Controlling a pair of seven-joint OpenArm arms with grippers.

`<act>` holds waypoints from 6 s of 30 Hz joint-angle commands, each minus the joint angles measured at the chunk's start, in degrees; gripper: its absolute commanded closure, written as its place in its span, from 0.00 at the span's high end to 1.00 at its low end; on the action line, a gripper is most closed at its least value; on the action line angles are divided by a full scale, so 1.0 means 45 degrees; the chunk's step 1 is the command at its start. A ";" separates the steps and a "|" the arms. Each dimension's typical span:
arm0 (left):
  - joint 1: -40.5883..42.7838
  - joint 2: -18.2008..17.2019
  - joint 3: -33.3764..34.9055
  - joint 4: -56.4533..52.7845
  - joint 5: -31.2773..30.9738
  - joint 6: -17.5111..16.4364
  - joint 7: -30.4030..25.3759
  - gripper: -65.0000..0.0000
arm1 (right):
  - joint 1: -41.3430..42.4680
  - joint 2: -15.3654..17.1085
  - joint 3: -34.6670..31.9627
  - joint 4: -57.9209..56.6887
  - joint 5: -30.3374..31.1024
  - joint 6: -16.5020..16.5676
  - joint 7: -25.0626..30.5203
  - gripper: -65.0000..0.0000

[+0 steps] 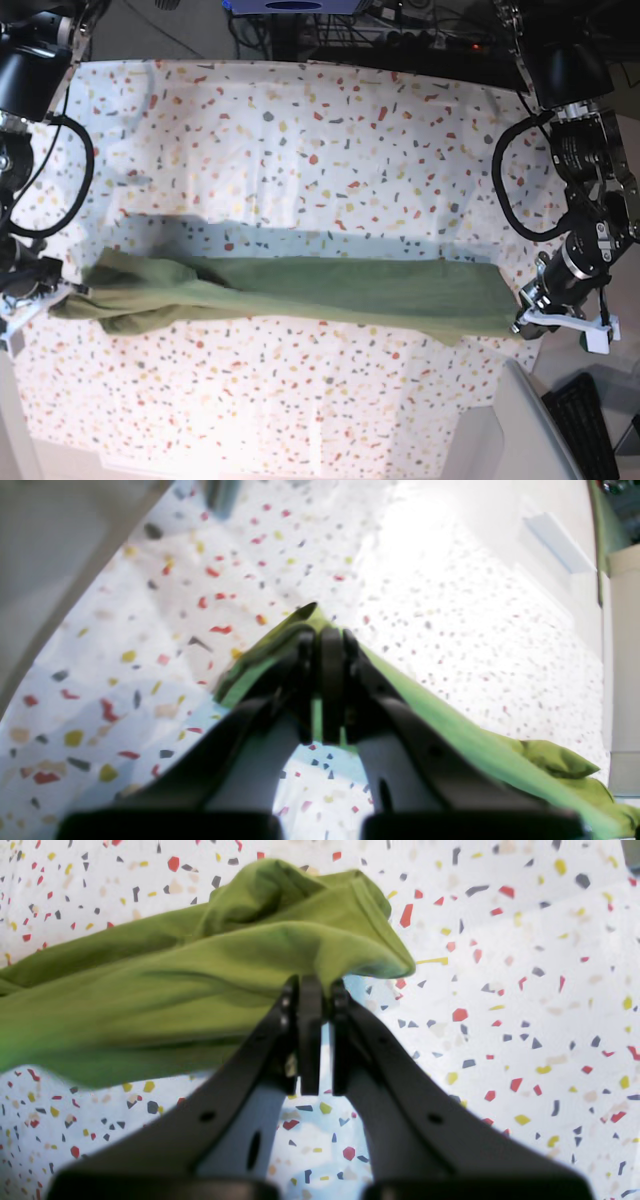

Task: Layout the t-shirt on the table in an organized manner, then fold the t-shirt properly
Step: 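Lift the shirt with both grippers and swing it open across the cloth, then lower the shirt flat and pull its edge taut with both grippers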

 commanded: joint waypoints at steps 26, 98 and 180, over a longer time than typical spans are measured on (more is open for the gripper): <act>-0.8669 0.0240 0.3174 -0.4866 -0.0080 -0.0090 -0.0225 0.00 | 0.9174 0.2658 -0.0033 -0.6771 -0.0012 0.0100 0.2875 0.00; 0.0435 -0.0483 0.3858 -0.4104 0.0682 -0.0149 -0.3156 0.00 | 0.1966 0.0627 0.1667 -0.6674 -0.1829 -0.1151 0.4360 0.55; 0.4635 -0.0737 0.3702 -0.1721 0.0701 -0.0070 -0.3781 0.00 | -0.5575 -0.1835 0.1276 0.1199 -0.1751 0.0491 0.2426 0.00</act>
